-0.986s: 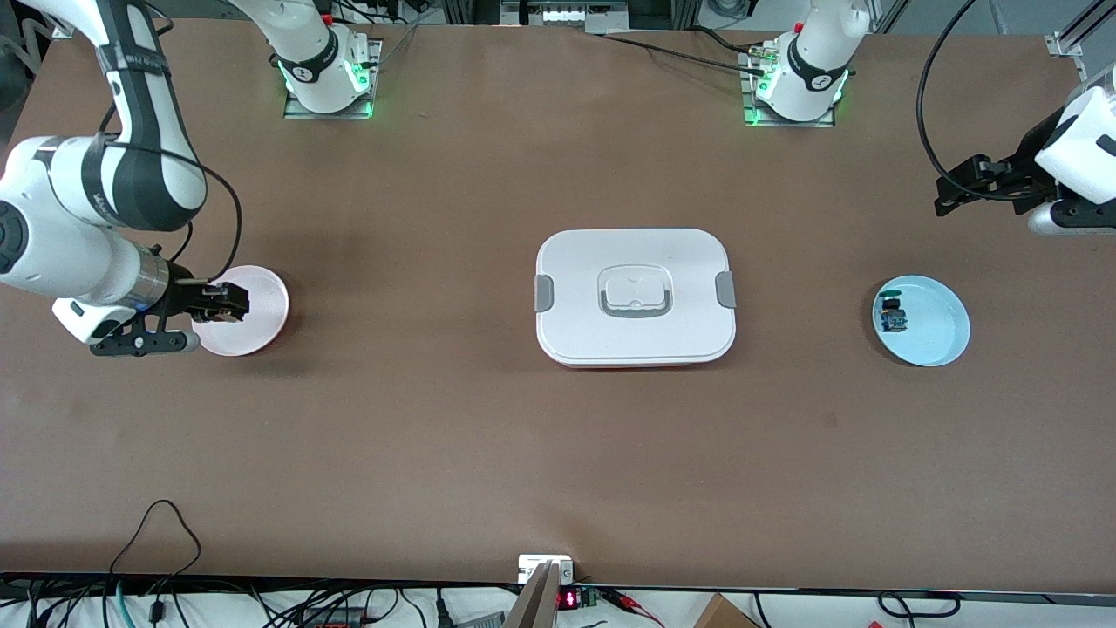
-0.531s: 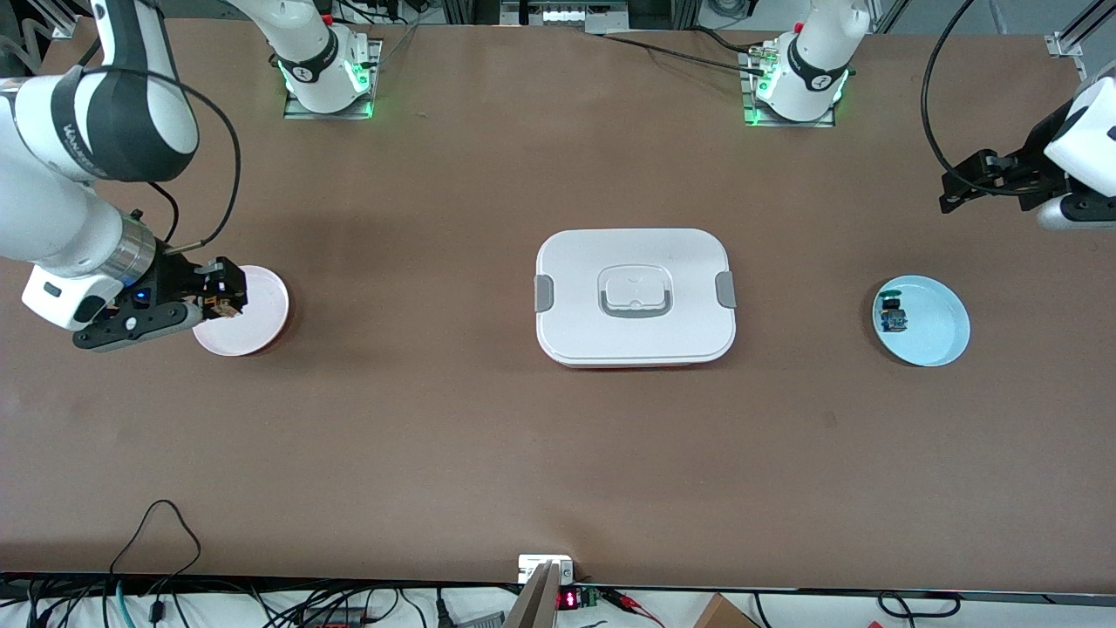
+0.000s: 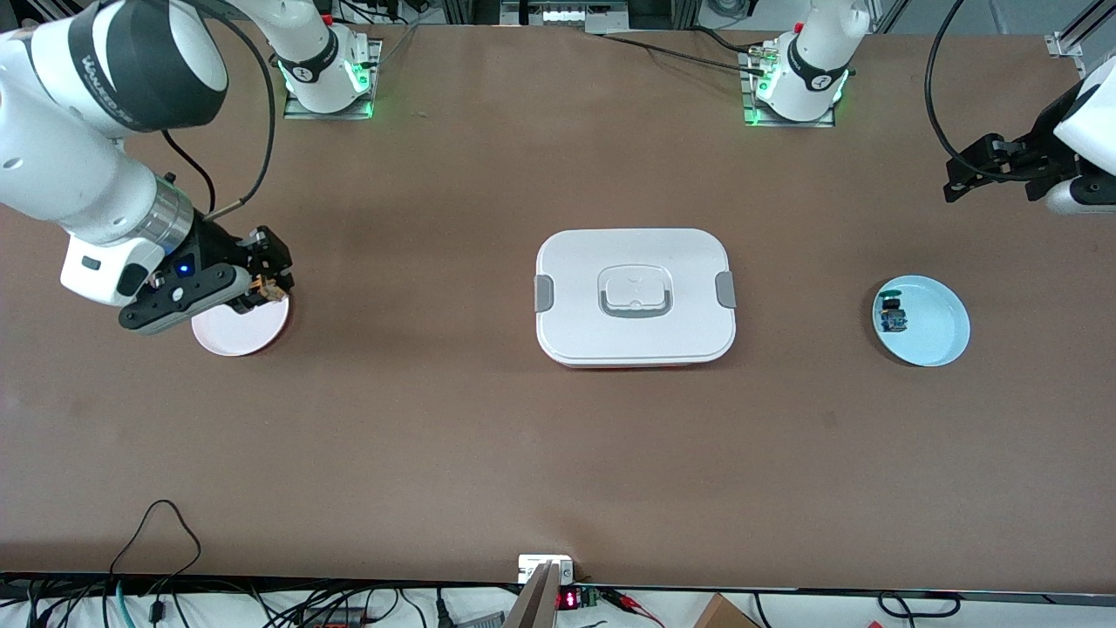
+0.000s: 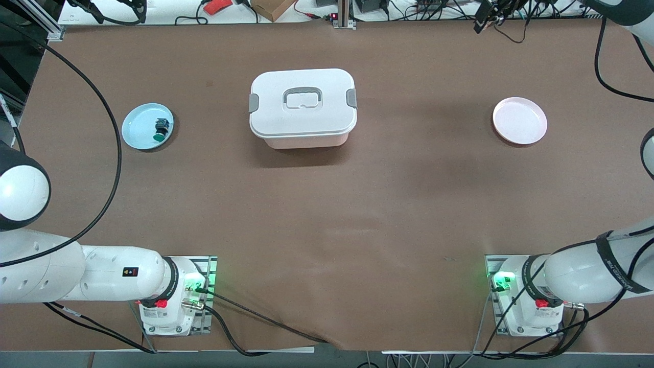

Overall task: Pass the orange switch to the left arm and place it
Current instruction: 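Lift the orange switch with the right gripper above the white box, then carry the switch over the box while the left gripper reaches toward it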

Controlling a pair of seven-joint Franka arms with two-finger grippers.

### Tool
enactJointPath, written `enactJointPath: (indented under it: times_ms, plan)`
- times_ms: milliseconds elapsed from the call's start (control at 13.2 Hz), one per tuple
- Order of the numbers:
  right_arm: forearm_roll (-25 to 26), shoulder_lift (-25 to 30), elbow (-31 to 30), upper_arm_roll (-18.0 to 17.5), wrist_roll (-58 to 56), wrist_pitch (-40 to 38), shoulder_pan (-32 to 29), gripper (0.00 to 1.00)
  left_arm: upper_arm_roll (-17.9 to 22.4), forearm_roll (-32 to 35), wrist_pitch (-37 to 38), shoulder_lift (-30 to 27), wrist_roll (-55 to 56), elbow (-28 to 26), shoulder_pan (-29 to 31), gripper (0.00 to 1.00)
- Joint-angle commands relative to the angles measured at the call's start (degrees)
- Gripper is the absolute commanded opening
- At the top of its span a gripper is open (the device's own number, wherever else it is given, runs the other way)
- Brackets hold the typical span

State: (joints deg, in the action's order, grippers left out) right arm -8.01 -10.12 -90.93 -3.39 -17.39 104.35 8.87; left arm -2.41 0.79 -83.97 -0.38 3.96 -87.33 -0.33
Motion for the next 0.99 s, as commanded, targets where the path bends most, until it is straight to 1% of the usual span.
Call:
enactJointPath:
  times_ms: [0, 152, 303, 379, 455, 531, 682, 758, 834, 910]
  plan:
    - [-5.68, 2.64, 0.14, -0.04, -7.72, -1.51, 1.50, 0.00, 0.04, -0.70, 1.44, 0.12, -0.53, 1.28, -0.19, 1.00]
    - [-8.67, 2.82, 0.14, -0.13, -13.08, -0.90, 2.72, 0.00, -0.48, -0.71, 1.97, 0.03, -0.44, 1.28, -0.37, 1.00]
    - [-14.98, 2.65, 0.14, -0.13, -16.17, 0.23, 4.48, 0.00, -1.10, -1.84, 3.63, 0.29, -0.53, 1.28, -0.20, 1.00]
    - [-17.02, 2.38, 0.14, -0.22, -19.75, 2.07, 5.10, 0.00, -1.02, -3.50, 4.68, 0.20, -0.61, 1.37, 0.42, 1.00]
    - [-19.30, 2.12, -0.03, -0.22, -24.66, 4.61, 6.32, 0.00, -0.23, -8.48, 5.91, 0.29, -0.70, 1.37, 1.20, 1.00]
    - [-22.45, 1.51, -0.30, -0.22, -27.50, 6.46, 7.29, 0.00, 0.39, -15.14, 8.71, 1.42, -2.18, 1.29, 4.43, 1.00]
    - [-29.75, 0.37, -0.39, -0.22, -30.59, 8.41, 9.93, 0.00, 0.39, -25.70, 13.63, 4.32, -5.00, 1.11, 9.98, 1.00]
    - [-34.30, 0.19, -0.39, -0.22, -32.08, 9.11, 11.24, 0.00, 0.48, -31.41, 16.62, 6.16, -5.01, 1.11, 12.35, 1.00]
    - [-37.92, 0.18, -0.39, -0.22, -33.31, 9.82, 12.12, 0.00, 0.48, -37.47, 18.82, 7.22, -4.66, 0.67, 13.51, 1.00]
    - [-41.26, -0.25, -0.30, -0.22, -35.41, 11.65, 12.92, 0.00, 0.48, -41.01, 19.02, 8.19, -4.57, 0.41, 13.69, 1.00]
